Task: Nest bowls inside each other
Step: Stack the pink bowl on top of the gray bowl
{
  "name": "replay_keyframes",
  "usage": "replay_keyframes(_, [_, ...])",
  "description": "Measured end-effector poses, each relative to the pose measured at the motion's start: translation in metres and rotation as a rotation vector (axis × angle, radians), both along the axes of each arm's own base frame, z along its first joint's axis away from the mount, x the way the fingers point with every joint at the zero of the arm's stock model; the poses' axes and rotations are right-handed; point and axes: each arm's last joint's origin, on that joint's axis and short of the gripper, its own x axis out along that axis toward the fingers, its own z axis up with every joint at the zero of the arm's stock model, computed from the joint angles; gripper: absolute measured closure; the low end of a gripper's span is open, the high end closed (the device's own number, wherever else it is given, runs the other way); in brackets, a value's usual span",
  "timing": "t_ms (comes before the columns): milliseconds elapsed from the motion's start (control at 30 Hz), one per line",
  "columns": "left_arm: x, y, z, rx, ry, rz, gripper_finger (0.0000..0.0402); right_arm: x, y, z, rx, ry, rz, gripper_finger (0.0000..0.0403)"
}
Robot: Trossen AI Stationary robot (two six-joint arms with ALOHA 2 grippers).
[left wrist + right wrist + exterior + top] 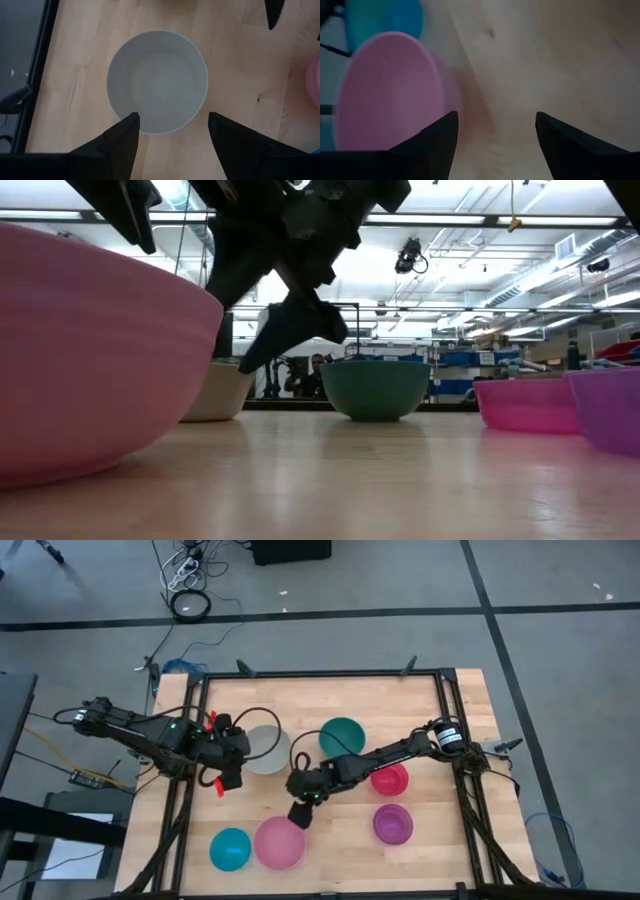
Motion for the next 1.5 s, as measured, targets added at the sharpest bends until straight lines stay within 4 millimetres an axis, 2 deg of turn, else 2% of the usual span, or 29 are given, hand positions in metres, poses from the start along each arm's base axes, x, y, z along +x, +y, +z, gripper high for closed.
replay_keyframes(300, [0.0,0.0,0.0,0.0,0.0,0.001,0.0156,0.001,0.017,0.006,0.079,-0.061,0.075,0.0149])
replay_keyframes(467, [0.0,0.0,0.0,-0.002,-0.002,0.004,0.0156,-0.004,0.026,0.003,0.023,-0.029,0.067,0.0151])
replay_keyframes(600, [0.0,0.0,0.0,-0.002,-0.003,0.005,0.0156,-0.005,0.025,0.001,-0.014,-0.017,0.043,0.0151])
replay_keyframes(1033, [0.001,0.0,0.0,0.002,-0.015,0.012,0.0156,0.002,0.029,-0.033,-0.028,0.024,0.034,0.016])
replay_keyframes(1133, [0.001,0.0,0.0,0.002,-0.016,0.015,0.0156,0.002,0.028,-0.034,-0.04,0.025,0.024,0.0184])
replay_keyframes(1200, [0.001,0.0,0.0,-0.002,-0.018,0.023,0.0156,0.003,0.025,-0.034,-0.042,0.033,0.013,0.0219])
replay_keyframes(1267, [0.001,0.0,0.001,0.006,-0.022,0.028,0.0156,0.003,0.021,-0.034,-0.039,0.045,0.001,0.028])
replay_keyframes(1333, [0.001,0.001,0.001,0.015,-0.027,0.034,0.0156,0.004,0.017,-0.034,-0.058,0.028,0.03,0.0359])
replay_keyframes(1367, [0.001,0.001,0.001,0.021,-0.028,0.036,0.0156,0.005,0.017,-0.033,-0.072,0.013,0.056,0.038])
replay_keyframes(1500, [0.001,0.001,0.001,0.044,-0.037,0.046,0.0156,0.009,0.01,-0.022,-0.087,-0.024,0.089,0.0398])
